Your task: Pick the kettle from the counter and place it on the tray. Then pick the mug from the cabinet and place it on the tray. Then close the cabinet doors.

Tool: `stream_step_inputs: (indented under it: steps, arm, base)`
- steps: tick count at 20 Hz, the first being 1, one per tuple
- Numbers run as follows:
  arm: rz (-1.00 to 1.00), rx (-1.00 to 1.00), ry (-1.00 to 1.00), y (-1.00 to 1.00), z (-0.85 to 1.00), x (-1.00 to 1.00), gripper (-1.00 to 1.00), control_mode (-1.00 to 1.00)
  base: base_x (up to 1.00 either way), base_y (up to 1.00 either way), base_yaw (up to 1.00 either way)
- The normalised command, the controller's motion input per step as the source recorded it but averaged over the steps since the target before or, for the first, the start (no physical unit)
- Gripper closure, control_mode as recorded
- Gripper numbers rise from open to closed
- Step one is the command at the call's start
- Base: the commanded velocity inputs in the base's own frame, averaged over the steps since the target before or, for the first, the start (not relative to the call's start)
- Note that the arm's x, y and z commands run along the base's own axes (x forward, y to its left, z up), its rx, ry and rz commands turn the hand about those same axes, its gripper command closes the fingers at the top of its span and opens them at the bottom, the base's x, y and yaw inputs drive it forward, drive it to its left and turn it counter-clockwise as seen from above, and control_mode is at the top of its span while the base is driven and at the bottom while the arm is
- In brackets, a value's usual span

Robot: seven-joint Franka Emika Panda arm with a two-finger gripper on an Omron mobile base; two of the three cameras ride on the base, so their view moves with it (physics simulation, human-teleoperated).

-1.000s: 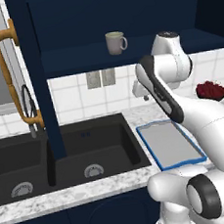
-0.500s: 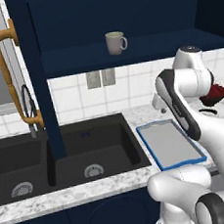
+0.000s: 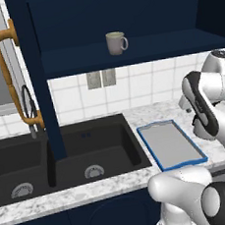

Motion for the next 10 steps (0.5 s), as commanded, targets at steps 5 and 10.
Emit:
stream_step_inputs:
  steps: [5, 10]
  arm:
    - [0.0, -0.02, 0.0, -0.77, -0.09, 0.04, -1.0, -1.0]
    - [0.0, 0.0, 0.0, -0.54, -0.11, 0.0, -1.0, -1.0]
  base:
    - [0.0, 0.0, 0.0]
    - [0.0, 0.0, 0.0]
